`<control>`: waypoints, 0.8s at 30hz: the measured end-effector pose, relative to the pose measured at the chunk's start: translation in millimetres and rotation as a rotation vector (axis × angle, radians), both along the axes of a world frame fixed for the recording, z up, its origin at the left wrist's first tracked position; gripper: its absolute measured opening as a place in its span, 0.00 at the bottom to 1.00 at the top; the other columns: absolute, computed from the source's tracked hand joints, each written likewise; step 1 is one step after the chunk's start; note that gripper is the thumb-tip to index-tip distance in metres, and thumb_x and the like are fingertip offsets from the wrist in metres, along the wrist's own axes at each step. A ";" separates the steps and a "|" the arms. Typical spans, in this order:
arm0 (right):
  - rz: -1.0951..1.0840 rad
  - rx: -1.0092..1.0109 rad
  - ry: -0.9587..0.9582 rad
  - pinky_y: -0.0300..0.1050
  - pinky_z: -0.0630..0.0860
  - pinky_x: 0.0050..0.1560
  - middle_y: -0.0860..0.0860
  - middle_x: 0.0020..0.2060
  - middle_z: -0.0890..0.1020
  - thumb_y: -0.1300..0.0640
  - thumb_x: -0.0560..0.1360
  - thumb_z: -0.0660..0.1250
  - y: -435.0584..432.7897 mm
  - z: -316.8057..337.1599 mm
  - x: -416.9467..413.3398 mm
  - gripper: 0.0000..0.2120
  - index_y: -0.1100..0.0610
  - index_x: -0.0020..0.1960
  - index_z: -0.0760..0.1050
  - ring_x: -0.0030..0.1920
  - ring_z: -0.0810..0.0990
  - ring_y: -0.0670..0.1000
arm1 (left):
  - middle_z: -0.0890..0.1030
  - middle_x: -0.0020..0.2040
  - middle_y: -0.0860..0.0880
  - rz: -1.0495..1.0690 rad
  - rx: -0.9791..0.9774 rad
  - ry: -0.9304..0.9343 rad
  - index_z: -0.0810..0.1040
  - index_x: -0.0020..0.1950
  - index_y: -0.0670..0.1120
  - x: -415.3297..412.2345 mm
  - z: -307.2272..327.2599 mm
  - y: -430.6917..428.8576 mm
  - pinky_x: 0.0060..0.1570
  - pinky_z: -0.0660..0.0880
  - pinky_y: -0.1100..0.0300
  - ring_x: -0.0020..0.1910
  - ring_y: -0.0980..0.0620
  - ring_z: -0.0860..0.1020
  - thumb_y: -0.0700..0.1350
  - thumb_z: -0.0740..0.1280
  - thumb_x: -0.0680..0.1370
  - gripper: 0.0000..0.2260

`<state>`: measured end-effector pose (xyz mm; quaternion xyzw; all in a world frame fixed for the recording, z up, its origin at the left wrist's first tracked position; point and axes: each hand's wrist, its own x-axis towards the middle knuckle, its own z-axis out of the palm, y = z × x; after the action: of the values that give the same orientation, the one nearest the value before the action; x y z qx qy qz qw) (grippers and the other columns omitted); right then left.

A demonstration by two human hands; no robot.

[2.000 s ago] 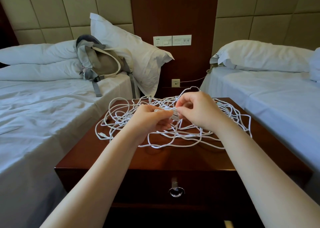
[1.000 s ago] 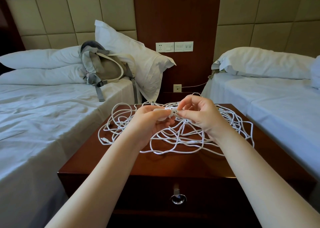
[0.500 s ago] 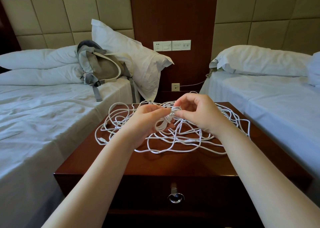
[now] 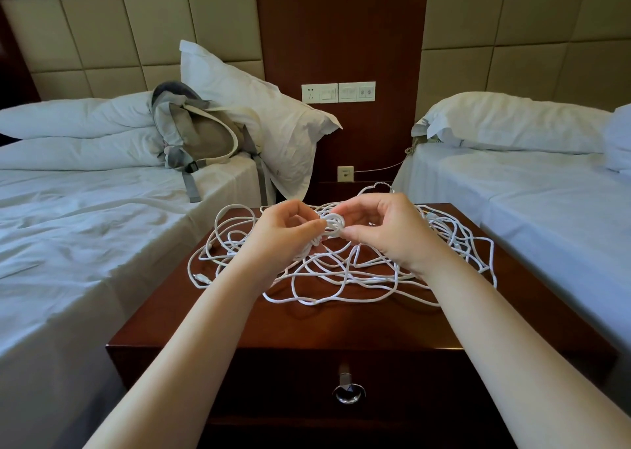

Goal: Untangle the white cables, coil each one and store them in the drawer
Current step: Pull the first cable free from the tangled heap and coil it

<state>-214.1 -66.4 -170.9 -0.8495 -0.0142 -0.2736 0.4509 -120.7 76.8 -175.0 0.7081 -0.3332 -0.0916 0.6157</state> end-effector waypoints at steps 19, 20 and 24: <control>-0.017 -0.046 0.014 0.31 0.75 0.42 0.45 0.39 0.82 0.59 0.73 0.71 -5.6 3.4 -4.2 0.05 0.51 0.46 0.82 0.41 0.80 0.40 | 0.75 0.26 0.51 -0.021 -0.182 0.064 0.74 0.37 0.45 -6.6 -5.1 -10.7 0.25 0.65 0.67 0.25 0.57 0.69 0.38 0.69 0.74 0.08; -0.005 -0.052 0.005 0.30 0.73 0.40 0.45 0.38 0.82 0.59 0.72 0.71 -4.7 3.4 -3.8 0.05 0.51 0.46 0.82 0.39 0.79 0.39 | 0.75 0.26 0.51 -0.024 -0.178 0.072 0.73 0.37 0.45 -7.1 -4.9 -10.8 0.25 0.65 0.67 0.26 0.56 0.69 0.37 0.69 0.74 0.08; -0.025 -0.141 0.000 0.31 0.71 0.35 0.45 0.35 0.80 0.60 0.74 0.70 -6.3 2.3 -3.5 0.08 0.47 0.42 0.79 0.34 0.76 0.41 | 0.74 0.25 0.53 -0.046 -0.147 0.108 0.73 0.37 0.43 -9.7 -5.0 -10.8 0.26 0.64 0.66 0.27 0.55 0.68 0.37 0.68 0.74 0.08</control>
<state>-217.6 -72.7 -168.6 -0.8794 -0.0226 -0.2774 0.3862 -130.4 66.0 -180.0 0.6472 -0.3216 -0.1190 0.6808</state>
